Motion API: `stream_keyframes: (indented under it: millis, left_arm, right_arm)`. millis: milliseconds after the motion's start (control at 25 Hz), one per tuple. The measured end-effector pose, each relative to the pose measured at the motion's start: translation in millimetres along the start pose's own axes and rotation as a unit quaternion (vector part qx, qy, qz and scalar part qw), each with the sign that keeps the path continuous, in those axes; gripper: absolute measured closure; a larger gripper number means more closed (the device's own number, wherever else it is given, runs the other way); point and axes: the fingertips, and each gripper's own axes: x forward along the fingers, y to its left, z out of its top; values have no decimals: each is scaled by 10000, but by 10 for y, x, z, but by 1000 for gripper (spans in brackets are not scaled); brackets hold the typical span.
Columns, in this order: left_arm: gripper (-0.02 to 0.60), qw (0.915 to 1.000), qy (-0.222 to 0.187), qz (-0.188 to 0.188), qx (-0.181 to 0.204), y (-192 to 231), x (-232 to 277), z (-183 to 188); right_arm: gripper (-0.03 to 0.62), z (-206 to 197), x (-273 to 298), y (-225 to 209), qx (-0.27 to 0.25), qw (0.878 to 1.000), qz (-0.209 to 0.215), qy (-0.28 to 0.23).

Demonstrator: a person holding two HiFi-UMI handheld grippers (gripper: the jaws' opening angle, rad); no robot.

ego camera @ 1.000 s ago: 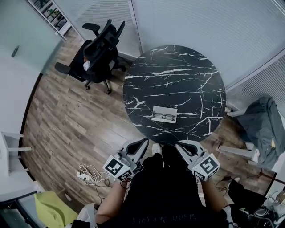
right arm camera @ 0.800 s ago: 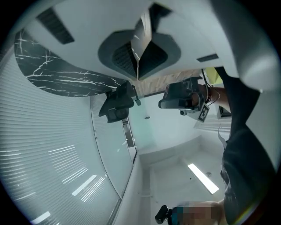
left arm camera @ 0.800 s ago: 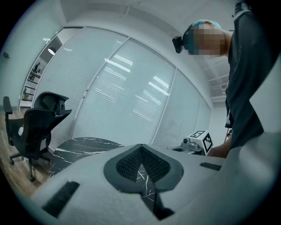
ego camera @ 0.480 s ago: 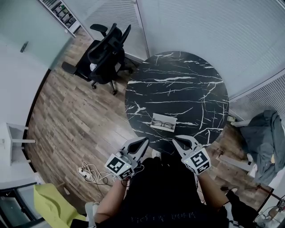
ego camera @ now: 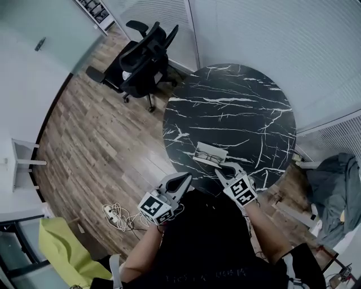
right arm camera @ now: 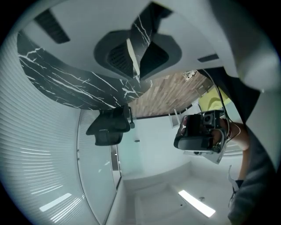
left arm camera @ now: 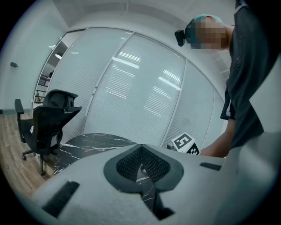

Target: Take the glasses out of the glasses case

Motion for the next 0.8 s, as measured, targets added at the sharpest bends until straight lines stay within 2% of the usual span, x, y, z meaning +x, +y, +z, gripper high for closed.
stream_keyframes:
  millis: [320,520,800]
  left_arm:
    - [563,9998,124,42,-166,171,-47,-222]
    - [563,9993,135,65,-342,266,-8,-301]
    - [563,9985,423,-49,-356,307,71,-514]
  right_arm:
    - [560,-282,337,-69,-187,9975,33,686]
    - [560,-453,518,-89,-244,9948,90,987]
    - [560,-575,740,-166,-327,9913,89,1272]
